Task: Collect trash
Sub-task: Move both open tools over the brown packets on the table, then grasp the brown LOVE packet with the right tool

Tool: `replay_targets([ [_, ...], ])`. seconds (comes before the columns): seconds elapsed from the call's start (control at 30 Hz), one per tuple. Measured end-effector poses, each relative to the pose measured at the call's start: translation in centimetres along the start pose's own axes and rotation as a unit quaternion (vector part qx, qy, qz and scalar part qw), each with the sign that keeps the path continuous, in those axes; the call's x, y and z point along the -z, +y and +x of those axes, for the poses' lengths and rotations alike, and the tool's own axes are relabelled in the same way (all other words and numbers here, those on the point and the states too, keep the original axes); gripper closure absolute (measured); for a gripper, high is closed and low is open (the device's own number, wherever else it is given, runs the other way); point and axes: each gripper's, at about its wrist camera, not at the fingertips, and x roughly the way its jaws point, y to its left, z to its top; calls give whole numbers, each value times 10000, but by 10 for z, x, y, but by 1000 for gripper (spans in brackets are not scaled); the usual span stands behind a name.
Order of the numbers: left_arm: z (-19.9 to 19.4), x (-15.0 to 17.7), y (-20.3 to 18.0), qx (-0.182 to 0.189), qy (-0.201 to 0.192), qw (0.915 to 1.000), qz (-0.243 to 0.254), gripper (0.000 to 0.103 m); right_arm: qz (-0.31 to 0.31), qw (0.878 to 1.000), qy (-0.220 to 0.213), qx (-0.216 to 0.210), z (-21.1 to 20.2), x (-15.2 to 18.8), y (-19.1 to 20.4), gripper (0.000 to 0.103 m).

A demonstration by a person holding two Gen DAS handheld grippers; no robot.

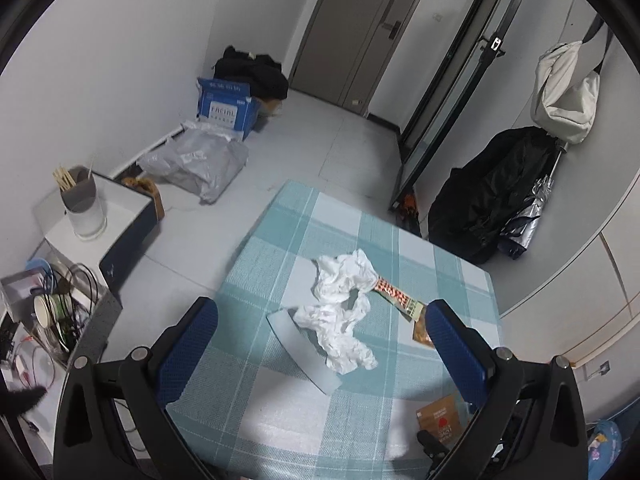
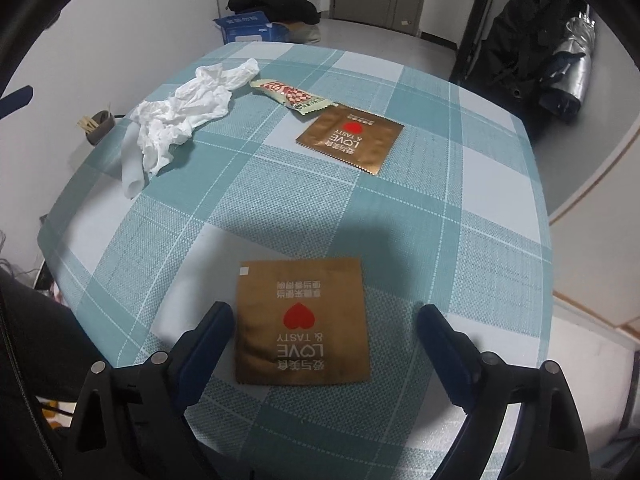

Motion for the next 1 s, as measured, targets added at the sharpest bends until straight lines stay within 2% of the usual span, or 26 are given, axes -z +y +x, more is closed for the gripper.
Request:
replay_targets([
  [0.2, 2, 4, -4, -154, 3, 9997, 179, 1, 11, 10000, -41, 21, -1, 2, 1, 10],
  [0.3, 3, 7, -5, -113, 5, 9997, 209, 1, 35, 9999, -111, 14, -2, 4, 1, 11],
  [0.4, 1, 8, -4, 252, -6, 9996, 158, 1, -70, 9997, -221, -48, -7, 6, 5, 26],
  [0.43, 1, 9, -5, 307, -1, 9994, 170, 1, -101, 9996, -254, -61, -8, 6, 6, 40],
  [0.5, 4, 11, -8, 428, 84, 9988, 230, 1, -156, 9994, -278, -97, -10, 5, 7, 45],
  [0.63, 12, 15, -15, 555, 332, 9974, 303, 1, -14, 9993, -366, -102, -11, 5, 0, 61],
  [0.83, 25, 17, -23, 411, 602, 9963, 450, 2, 115, 9987, -389, -318, -11, 2, -7, 65],
  [1.0, 32, 16, -28, 234, 758, 9952, 579, 2, 454, 9961, -433, -616, -10, 0, -27, 65],
])
